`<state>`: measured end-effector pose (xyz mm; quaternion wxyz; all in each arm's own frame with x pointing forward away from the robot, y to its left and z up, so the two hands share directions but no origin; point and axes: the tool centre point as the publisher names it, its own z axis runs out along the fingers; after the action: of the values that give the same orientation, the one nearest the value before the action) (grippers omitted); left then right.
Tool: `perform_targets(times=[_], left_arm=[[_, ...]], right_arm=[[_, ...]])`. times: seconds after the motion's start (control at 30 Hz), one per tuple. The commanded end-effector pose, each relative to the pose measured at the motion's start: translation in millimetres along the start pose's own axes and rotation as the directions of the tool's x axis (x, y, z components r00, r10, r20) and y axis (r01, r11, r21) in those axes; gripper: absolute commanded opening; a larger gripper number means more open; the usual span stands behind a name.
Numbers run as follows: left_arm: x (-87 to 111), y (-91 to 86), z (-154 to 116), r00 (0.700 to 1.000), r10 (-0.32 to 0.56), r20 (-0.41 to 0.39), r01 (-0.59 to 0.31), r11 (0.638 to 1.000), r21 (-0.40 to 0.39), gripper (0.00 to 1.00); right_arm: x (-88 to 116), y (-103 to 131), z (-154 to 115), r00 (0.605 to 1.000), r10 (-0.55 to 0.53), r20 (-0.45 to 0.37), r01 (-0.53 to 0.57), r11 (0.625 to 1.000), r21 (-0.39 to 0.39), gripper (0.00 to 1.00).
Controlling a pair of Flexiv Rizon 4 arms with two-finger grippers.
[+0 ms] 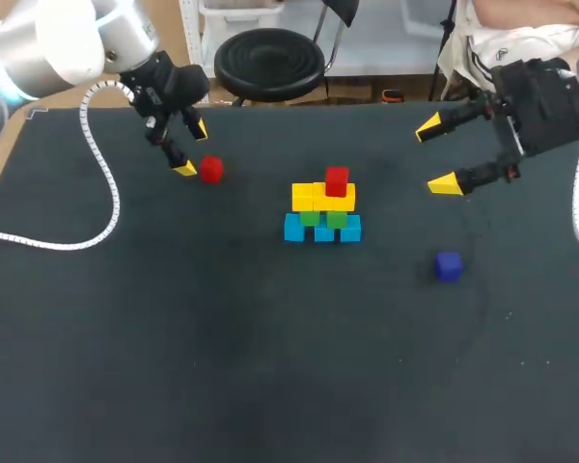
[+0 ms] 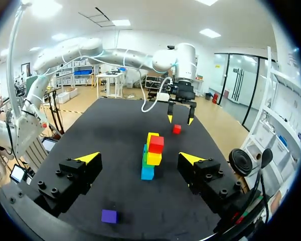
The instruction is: Place the blue cubes, place green cubes on the blue cubes, place the yellow cubes on the green cubes, then place the red cubes on the yellow cubes, and place purple cube on the red cubes.
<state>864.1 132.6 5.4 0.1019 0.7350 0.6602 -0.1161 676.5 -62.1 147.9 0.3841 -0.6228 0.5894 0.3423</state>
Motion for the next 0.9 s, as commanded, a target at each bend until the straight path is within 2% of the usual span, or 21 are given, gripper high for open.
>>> perform_targets(times=[0.03, 0.23, 0.43, 0.53, 0.9], left_arm=[[-6.3, 5.4, 4, 0.999, -0.002, -0.037, 0.006, 0.994, 0.112, 1.0], [-2.7, -1.9, 14, 0.996, -0.012, -0.094, 0.023, 0.993, 0.119, 1.0], [-2.3, -0.9, 21, 0.991, -0.04, -0.131, 0.055, 0.993, 0.108, 1.0], [-1.4, 1.0, 20, 0.991, -0.065, -0.119, 0.077, 0.992, 0.099, 1.0], [-0.7, -2.2, 20, 0.994, -0.047, -0.096, 0.054, 0.996, 0.071, 1.0]], right_arm=[[0, 0, 0, 1.0, -0.001, 0.001, 0.001, 1.0, 0.0, 1.0], [0, 0, 0, 1.0, -0.001, 0.001, 0.001, 1.0, 0.0, 1.0], [0, 0, 0, 1.0, -0.001, 0.001, 0.001, 1.0, 0.0, 1.0], [0, 0, 0, 1.0, -0.001, 0.001, 0.001, 1.0, 0.0, 1.0], [0, 0, 0, 1.0, -0.001, 0.001, 0.001, 1.0, 0.0, 1.0]])
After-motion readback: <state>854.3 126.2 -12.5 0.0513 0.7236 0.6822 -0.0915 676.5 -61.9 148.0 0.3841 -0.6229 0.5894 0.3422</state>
